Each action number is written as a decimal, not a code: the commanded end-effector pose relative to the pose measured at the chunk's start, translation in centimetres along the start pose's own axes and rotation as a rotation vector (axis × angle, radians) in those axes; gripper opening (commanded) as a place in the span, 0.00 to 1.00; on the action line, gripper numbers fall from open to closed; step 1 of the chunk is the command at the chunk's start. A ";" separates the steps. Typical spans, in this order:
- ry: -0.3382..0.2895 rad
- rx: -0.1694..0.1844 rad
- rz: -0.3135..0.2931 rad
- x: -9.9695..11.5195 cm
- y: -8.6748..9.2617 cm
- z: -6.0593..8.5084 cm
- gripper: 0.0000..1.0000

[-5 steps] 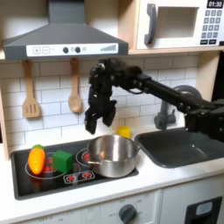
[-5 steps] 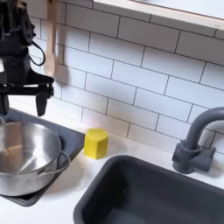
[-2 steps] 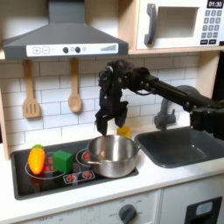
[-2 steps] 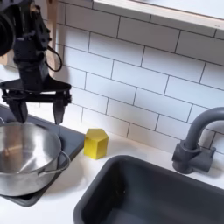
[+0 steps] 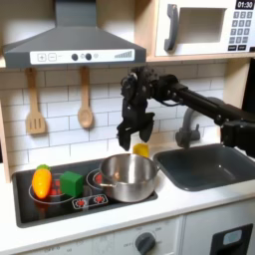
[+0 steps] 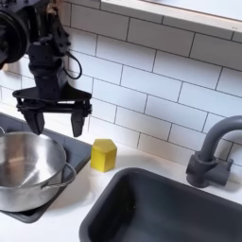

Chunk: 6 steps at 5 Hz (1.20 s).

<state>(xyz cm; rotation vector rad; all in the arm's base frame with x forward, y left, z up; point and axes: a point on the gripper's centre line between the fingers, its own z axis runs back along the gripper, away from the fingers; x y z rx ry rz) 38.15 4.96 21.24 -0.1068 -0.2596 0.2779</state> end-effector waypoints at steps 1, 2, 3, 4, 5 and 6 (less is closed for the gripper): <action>0.009 -0.005 -0.047 -0.1 -1.9 -0.2 1.00; 0.016 -0.014 -0.069 -0.4 -3.0 -0.4 1.00; 0.007 -0.021 -0.064 -0.3 -3.7 -0.4 1.00; 0.004 -0.022 -0.063 0.0 -4.4 -0.9 1.00; -0.004 -0.015 -0.068 0.6 -4.8 -1.6 1.00; -0.005 -0.006 -0.078 1.1 -5.3 -2.1 1.00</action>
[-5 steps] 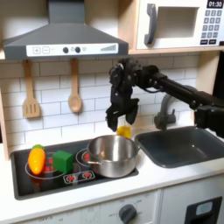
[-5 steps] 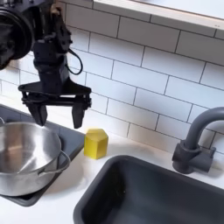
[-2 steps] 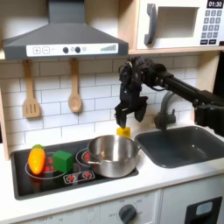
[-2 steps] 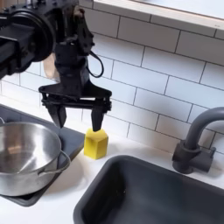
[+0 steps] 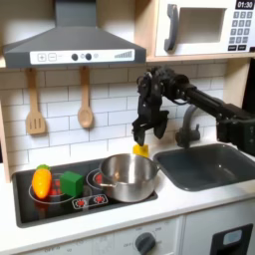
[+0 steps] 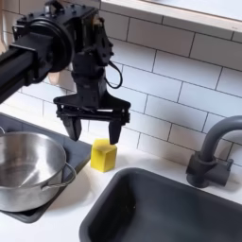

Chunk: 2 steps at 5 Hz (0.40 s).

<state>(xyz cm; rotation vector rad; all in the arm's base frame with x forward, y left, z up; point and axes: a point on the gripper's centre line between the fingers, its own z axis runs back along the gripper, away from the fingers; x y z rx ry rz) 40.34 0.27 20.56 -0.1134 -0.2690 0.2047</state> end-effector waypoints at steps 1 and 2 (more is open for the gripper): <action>0.001 0.019 0.004 1.1 -0.1 -1.0 1.00; -0.004 0.022 0.005 1.7 -0.2 -1.5 1.00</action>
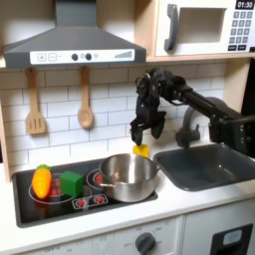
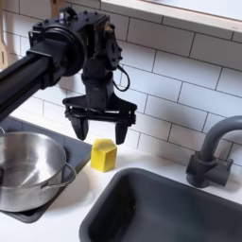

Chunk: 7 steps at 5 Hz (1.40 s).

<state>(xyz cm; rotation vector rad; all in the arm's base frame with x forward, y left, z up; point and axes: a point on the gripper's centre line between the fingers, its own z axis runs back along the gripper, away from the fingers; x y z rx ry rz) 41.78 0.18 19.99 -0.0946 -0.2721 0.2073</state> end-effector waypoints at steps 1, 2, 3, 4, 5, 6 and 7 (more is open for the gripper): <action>0.018 0.014 -0.004 0.4 0.0 -1.3 1.00; 0.023 0.018 -0.008 0.3 0.3 -1.8 1.00; 0.011 0.017 -0.013 0.8 0.2 -1.7 1.00; 0.038 0.020 -0.017 0.7 0.3 -2.7 1.00; 0.050 0.028 -0.022 0.4 0.6 -3.3 1.00; 0.052 0.027 -0.032 0.4 0.5 -3.4 1.00; 0.048 0.028 -0.037 0.7 0.4 -3.7 1.00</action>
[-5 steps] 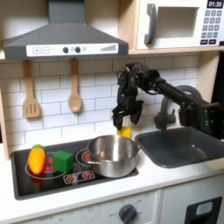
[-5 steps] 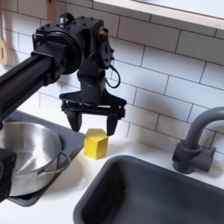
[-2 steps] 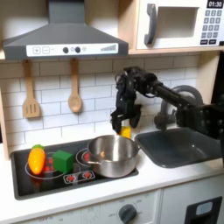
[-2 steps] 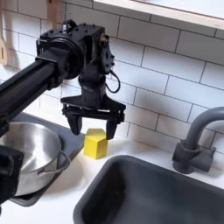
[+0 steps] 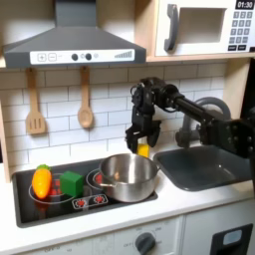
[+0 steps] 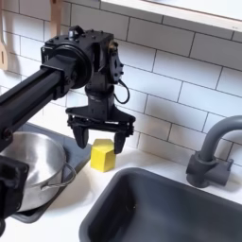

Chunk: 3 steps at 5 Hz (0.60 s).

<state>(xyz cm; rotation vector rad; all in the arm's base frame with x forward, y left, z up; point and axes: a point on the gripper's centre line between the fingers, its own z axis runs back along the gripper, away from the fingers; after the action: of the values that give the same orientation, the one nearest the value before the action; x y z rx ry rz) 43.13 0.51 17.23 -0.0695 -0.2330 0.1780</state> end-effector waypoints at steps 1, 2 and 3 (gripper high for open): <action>0.034 0.007 -0.011 -0.1 0.1 -1.7 1.00; 0.043 0.007 -0.022 -0.1 0.2 -2.2 1.00; 0.054 0.005 -0.030 -0.1 0.2 -2.7 1.00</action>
<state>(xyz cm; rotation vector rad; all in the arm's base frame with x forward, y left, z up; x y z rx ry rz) 43.49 0.55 14.41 -0.0615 -0.1728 0.1480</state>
